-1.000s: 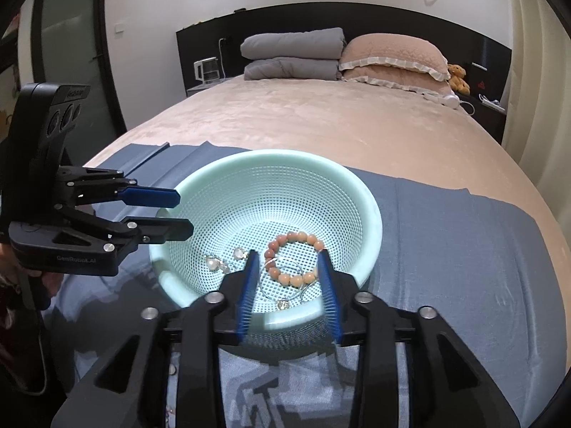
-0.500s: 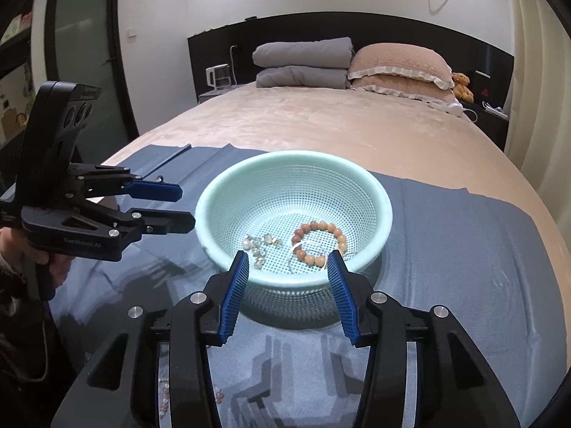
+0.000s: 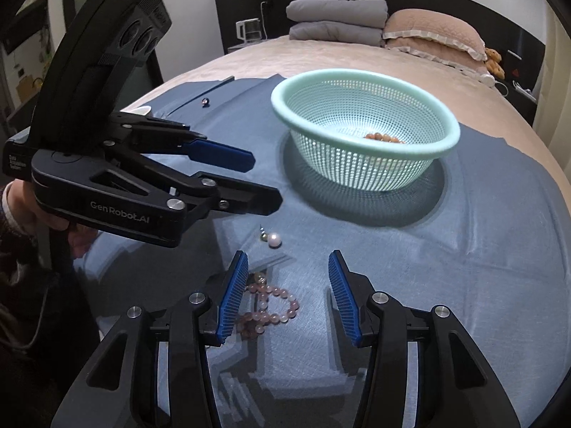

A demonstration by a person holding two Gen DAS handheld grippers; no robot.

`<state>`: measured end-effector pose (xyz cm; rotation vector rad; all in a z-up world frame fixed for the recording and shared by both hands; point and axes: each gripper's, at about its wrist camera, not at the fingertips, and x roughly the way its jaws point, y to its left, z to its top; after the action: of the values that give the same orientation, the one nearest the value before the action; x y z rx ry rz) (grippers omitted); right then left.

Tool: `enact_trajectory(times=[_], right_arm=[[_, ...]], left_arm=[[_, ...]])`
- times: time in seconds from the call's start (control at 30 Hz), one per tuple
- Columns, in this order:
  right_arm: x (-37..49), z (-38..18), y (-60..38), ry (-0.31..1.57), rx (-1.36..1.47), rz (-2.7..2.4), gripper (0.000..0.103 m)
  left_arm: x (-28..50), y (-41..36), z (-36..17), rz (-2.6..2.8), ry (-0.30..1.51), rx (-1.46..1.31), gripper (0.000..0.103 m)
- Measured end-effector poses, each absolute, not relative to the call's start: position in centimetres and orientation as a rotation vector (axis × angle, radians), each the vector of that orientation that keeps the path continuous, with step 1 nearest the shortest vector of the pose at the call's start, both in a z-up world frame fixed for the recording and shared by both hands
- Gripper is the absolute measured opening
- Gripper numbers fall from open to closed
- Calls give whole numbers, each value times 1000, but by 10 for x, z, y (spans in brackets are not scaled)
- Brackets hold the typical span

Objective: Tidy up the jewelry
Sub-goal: 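Grasp the pink bead bracelet with the right gripper while the left approaches a pearl earring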

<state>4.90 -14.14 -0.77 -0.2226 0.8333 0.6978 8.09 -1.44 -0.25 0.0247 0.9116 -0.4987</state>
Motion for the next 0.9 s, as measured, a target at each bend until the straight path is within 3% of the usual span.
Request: enact_trajectory(times=[0.27, 0.47, 0.53, 0.6, 0.67, 0.9], right_arm=[[44, -34, -135, 884, -184, 695, 51], [21, -49, -122, 773, -276, 610, 50], [20, -48, -123, 776, -273, 620, 43], [19, -46, -125, 786, -271, 631, 19], [22, -42, -128, 806, -264, 638, 11], [25, -36, -137, 849, -249, 610, 10]], left_arm=[[87, -31, -32, -482, 966, 67, 57], [89, -38, -51, -424, 965, 121, 57], [88, -41, -53, -405, 967, 132, 56], [87, -43, -53, -382, 965, 140, 52], [86, -43, -53, -369, 972, 134, 49], [79, -36, -48, -359, 997, 132, 25]])
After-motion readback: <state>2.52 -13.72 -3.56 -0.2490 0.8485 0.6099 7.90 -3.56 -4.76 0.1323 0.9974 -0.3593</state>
